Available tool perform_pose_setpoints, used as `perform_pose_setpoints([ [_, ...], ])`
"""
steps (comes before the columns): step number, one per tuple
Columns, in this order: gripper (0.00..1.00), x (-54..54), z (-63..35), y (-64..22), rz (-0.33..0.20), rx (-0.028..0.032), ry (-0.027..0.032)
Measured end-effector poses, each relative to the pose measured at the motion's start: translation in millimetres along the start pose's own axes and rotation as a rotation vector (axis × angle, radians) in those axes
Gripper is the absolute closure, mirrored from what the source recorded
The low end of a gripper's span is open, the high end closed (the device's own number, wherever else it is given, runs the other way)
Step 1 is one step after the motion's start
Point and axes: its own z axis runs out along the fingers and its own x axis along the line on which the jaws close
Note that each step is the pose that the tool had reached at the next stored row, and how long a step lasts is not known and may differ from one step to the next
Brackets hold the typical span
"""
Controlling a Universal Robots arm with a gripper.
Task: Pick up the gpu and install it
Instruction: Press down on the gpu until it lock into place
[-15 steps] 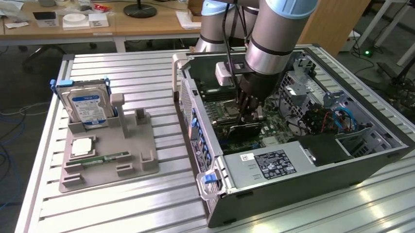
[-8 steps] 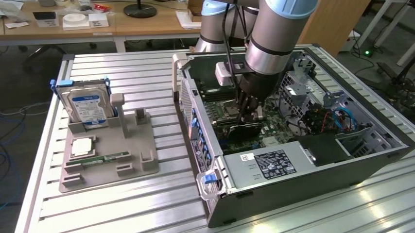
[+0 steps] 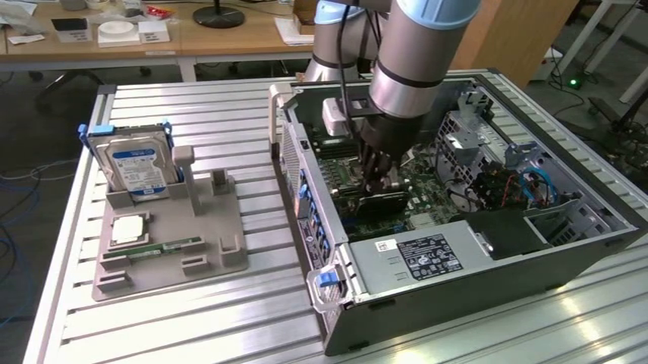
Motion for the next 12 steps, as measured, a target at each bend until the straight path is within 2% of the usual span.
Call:
perform_pose_setpoints([
  [7,0.89,1.6,0.3,20.8,-0.006,-0.0005,0.0007],
  [10,0.89,1.8,-0.3,24.2,-0.007,-0.0006,0.002],
  [12,0.89,1.6,-4.9,24.4,-0.008,-0.0006,0.0018],
])
